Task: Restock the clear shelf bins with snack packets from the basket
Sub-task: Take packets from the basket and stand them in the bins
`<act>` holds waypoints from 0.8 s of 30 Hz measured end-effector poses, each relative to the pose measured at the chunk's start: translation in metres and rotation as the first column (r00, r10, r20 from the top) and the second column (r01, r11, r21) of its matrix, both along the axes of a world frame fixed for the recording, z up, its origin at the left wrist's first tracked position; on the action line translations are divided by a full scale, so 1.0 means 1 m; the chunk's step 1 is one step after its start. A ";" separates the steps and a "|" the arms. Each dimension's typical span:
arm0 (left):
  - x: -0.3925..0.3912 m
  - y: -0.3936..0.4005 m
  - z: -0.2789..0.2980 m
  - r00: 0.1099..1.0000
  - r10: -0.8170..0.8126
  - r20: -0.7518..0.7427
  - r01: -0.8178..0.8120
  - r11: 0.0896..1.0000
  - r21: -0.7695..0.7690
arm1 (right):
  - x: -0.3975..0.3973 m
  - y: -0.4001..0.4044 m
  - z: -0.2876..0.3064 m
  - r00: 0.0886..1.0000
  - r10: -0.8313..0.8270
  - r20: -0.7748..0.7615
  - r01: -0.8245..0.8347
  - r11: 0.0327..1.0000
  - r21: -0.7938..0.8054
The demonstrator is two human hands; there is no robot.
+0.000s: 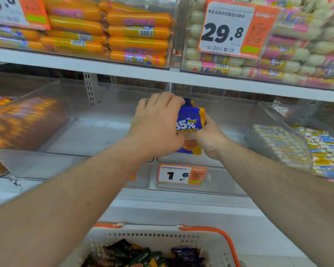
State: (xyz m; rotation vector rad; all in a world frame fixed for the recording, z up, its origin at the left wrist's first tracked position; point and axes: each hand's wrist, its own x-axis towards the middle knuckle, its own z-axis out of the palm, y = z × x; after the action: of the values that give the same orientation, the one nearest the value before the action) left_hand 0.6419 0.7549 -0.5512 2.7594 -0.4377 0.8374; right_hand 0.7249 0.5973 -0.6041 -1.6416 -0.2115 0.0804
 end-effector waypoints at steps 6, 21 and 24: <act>0.058 -0.018 0.011 0.918 0.087 -0.387 0.074 0.922 0.381 | 0.004 -0.004 -0.005 0.993 0.088 -0.076 -0.091 0.995 -0.033; 0.076 -0.022 0.002 0.912 0.186 -0.366 0.081 0.793 0.604 | 0.008 -0.017 -0.009 0.931 0.209 -0.299 -0.319 0.864 -0.389; 0.074 -0.020 0.002 0.915 0.175 -0.363 0.089 0.791 0.605 | 0.001 -0.020 -0.006 0.918 0.241 -0.314 -0.367 0.814 -0.451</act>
State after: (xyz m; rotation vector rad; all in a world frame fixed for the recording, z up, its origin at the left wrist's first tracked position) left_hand 0.7162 0.7348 -0.5489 3.4312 -0.6570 0.0908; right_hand 0.7264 0.5769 -0.6100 -2.0854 -0.2831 0.6315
